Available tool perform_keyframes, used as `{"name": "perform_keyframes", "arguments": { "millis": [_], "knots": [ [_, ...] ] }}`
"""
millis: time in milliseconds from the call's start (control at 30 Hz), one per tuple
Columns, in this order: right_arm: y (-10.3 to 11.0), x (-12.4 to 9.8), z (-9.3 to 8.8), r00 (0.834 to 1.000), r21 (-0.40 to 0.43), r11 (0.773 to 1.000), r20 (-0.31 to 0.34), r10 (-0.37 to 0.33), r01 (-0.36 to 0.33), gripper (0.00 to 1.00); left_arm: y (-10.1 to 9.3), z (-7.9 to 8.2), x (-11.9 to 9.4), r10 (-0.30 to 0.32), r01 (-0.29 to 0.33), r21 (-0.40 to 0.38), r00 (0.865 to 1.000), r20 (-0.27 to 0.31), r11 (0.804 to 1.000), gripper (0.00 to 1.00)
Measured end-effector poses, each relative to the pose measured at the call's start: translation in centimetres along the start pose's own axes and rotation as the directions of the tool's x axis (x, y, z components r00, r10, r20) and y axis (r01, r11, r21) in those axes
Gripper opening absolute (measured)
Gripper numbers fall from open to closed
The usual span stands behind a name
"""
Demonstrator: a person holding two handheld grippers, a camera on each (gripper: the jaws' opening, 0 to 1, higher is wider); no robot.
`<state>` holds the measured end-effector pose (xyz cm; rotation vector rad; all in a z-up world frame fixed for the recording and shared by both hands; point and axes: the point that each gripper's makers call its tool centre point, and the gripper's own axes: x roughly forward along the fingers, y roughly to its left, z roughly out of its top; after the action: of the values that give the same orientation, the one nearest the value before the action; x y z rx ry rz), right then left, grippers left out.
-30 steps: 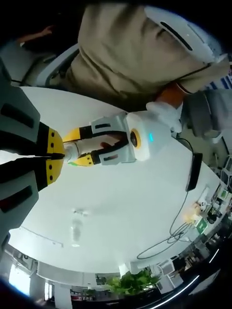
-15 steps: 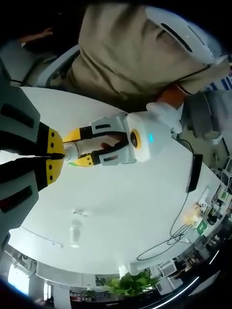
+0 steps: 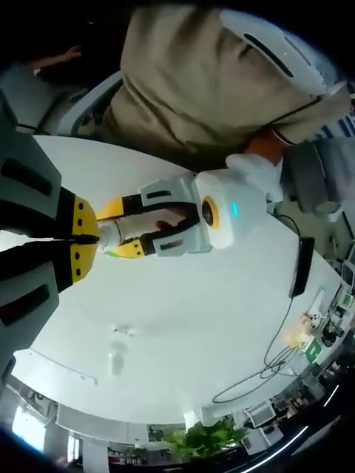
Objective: Clamp pump bottle remove cover press pump head put on cover
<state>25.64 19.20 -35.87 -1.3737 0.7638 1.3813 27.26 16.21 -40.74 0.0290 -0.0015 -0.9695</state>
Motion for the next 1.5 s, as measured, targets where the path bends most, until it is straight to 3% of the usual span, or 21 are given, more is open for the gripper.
{"name": "perform_keyframes", "arguments": {
  "millis": [867,1133,1500],
  "knots": [
    [0.11,0.02,-0.04,1.000,-0.002,1.000,-0.013,-0.009,0.009,0.00,0.01,-0.01,0.05,0.000,0.000,-0.001,1.000,0.000,1.000,0.13],
    [0.04,-0.54,0.13,0.999,-0.053,0.998,-0.031,-0.034,0.032,0.00,-0.02,0.00,0.05,-0.002,0.002,-0.003,1.000,0.000,1.000,0.13],
    [-0.02,-0.63,0.08,1.000,-0.045,0.999,0.002,-0.030,0.030,0.00,-0.04,0.03,0.05,-0.002,0.002,-0.003,1.000,0.001,1.000,0.13]
  ]
}}
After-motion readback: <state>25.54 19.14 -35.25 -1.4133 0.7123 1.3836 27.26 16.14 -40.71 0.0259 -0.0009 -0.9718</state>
